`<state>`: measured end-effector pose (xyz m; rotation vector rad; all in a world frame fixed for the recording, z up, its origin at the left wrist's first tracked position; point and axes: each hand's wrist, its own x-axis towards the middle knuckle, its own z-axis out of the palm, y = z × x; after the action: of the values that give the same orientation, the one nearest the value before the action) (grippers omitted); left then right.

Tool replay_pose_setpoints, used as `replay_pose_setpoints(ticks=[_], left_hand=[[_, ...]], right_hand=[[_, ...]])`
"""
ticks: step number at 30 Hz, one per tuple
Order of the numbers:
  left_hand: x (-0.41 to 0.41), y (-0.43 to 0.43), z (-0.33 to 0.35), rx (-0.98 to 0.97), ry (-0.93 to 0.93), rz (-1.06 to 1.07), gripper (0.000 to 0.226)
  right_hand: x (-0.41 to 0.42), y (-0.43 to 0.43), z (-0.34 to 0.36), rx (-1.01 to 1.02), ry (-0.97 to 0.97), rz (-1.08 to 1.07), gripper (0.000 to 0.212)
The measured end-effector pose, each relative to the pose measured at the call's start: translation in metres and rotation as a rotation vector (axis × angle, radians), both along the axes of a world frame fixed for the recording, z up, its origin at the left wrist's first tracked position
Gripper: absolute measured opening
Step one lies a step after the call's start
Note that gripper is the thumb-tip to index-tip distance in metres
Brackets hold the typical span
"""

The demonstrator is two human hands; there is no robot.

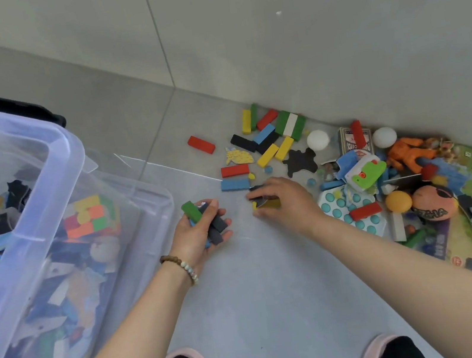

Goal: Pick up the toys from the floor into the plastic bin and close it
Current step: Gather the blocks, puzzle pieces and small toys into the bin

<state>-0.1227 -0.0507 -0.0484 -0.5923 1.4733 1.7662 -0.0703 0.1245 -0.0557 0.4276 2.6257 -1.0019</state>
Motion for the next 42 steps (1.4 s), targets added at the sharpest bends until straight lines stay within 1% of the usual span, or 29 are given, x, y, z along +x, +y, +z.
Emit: replay_pose_setpoints(ticks=[3, 4, 6, 8, 10, 12, 16, 20, 22, 23, 26, 27, 29, 30, 32, 34, 36, 39, 42], left_hand=[[0.001, -0.001, 0.001, 0.064, -0.064, -0.011, 0.008], [0.001, -0.001, 0.001, 0.091, -0.089, -0.015, 0.013], [0.001, 0.001, 0.002, 0.151, -0.135, -0.039, 0.028], [0.001, 0.004, 0.003, 0.264, -0.214, -0.047, 0.050], [0.003, 0.008, 0.004, 0.363, -0.274, -0.059, 0.063], [0.007, 0.013, 0.007, 0.371, -0.291, -0.076, 0.063], [0.003, 0.013, 0.004, 0.367, -0.269, -0.068, 0.060], [-0.004, 0.010, 0.003, 0.348, -0.221, -0.070, 0.049], [-0.004, 0.008, 0.003, 0.347, -0.226, -0.064, 0.047], [-0.005, 0.007, 0.002, 0.352, -0.233, -0.056, 0.045], [-0.009, 0.004, 0.000, 0.346, -0.237, -0.013, 0.032], [-0.010, 0.003, 0.000, 0.330, -0.224, 0.003, 0.026], [-0.013, 0.002, 0.000, 0.296, -0.196, 0.031, 0.016], [-0.015, 0.001, -0.001, 0.285, -0.181, 0.047, 0.012], [-0.019, -0.003, -0.004, 0.258, -0.148, 0.068, 0.006], [-0.022, -0.009, -0.005, 0.215, -0.116, 0.054, 0.007], [-0.024, -0.013, -0.006, 0.176, -0.095, 0.022, 0.007], [-0.023, -0.015, -0.006, 0.155, -0.096, -0.022, 0.008], [-0.023, -0.015, -0.005, 0.144, -0.101, -0.038, 0.008]], right_hand=[[-0.002, -0.001, 0.004, -0.053, 0.010, -0.118, 0.027], [-0.002, -0.003, 0.007, -0.081, 0.025, -0.168, 0.025], [-0.004, -0.011, 0.019, -0.195, 0.117, -0.267, 0.021], [-0.004, -0.024, 0.035, -0.340, 0.183, -0.283, 0.019], [-0.001, -0.037, 0.043, -0.419, 0.169, -0.226, 0.020], [0.002, -0.044, 0.047, -0.439, 0.160, -0.217, 0.026], [0.003, -0.037, 0.054, -0.454, 0.197, -0.247, 0.016], [0.005, -0.034, 0.056, -0.477, 0.061, -0.092, 0.013], [0.004, -0.032, 0.059, -0.519, 0.032, -0.090, 0.016], [0.003, -0.030, 0.061, -0.521, 0.047, -0.116, 0.019], [-0.001, -0.015, 0.057, -0.465, 0.156, -0.266, 0.024], [-0.004, -0.010, 0.053, -0.428, 0.183, -0.298, 0.020], [-0.012, 0.000, 0.043, -0.320, 0.178, -0.294, 0.009], [-0.017, 0.003, 0.037, -0.265, 0.156, -0.259, 0.012], [-0.028, 0.005, 0.025, -0.165, 0.095, -0.152, 0.028], [-0.043, 0.003, 0.018, -0.058, 0.056, -0.046, 0.044], [-0.056, 0.000, 0.012, 0.060, 0.028, 0.058, 0.054], [-0.065, -0.005, 0.003, 0.215, 0.013, 0.164, 0.054], [-0.065, -0.007, -0.004, 0.292, 0.072, 0.221, 0.046]])
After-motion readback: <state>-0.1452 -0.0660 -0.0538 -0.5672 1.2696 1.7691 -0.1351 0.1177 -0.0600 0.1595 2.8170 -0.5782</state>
